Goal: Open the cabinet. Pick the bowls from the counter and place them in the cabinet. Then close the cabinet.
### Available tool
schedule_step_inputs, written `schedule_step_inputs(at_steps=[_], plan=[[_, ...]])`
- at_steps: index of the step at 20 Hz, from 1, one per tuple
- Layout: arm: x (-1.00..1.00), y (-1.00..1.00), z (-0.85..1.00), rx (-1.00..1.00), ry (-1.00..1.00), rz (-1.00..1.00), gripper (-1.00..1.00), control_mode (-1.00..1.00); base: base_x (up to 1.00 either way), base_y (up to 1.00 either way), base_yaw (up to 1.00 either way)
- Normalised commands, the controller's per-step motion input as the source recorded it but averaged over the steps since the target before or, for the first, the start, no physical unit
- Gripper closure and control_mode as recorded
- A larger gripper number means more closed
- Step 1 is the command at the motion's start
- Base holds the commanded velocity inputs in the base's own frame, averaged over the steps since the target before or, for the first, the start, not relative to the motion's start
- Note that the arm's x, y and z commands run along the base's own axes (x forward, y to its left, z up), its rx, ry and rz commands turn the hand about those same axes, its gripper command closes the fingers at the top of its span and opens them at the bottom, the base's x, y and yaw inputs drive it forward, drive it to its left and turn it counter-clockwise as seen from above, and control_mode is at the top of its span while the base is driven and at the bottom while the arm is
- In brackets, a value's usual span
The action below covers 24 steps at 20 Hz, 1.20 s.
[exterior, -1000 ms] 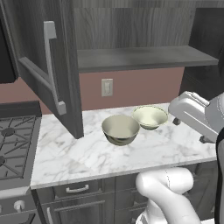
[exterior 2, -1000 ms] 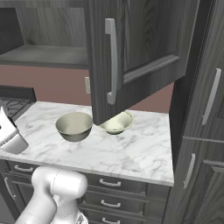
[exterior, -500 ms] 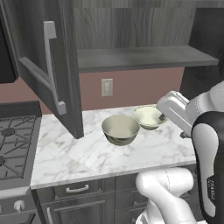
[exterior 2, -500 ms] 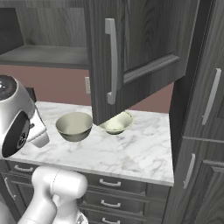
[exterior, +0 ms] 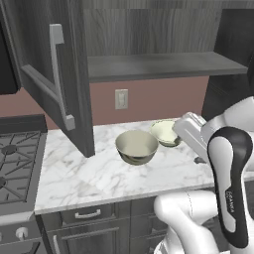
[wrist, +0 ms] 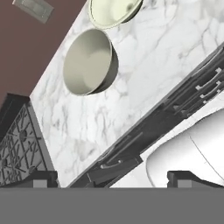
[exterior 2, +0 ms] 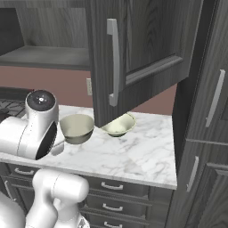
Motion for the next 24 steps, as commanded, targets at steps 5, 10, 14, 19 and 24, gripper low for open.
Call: schedule_step_inputs(at_steps=[5, 10, 14, 19, 24], plan=[[0.36, 0.0, -0.45, 0.0, 0.0, 0.0, -1.0, -1.0, 0.0, 0.0, 0.0], [0.43, 0.0, -0.31, 0.0, -0.02, -0.01, -1.0, -1.0, 0.0, 0.0, 0.0], [0.49, 0.0, -0.35, 0.0, 0.0, -0.02, -1.0, -1.0, 0.0, 0.0, 0.0], [0.51, 0.0, -0.5, 0.0, 0.04, -0.04, -1.0, -1.0, 0.0, 0.0, 0.0], [0.5, 0.0, -0.44, 0.0, 0.03, -0.04, -1.0, -1.0, 0.0, 0.0, 0.0]])
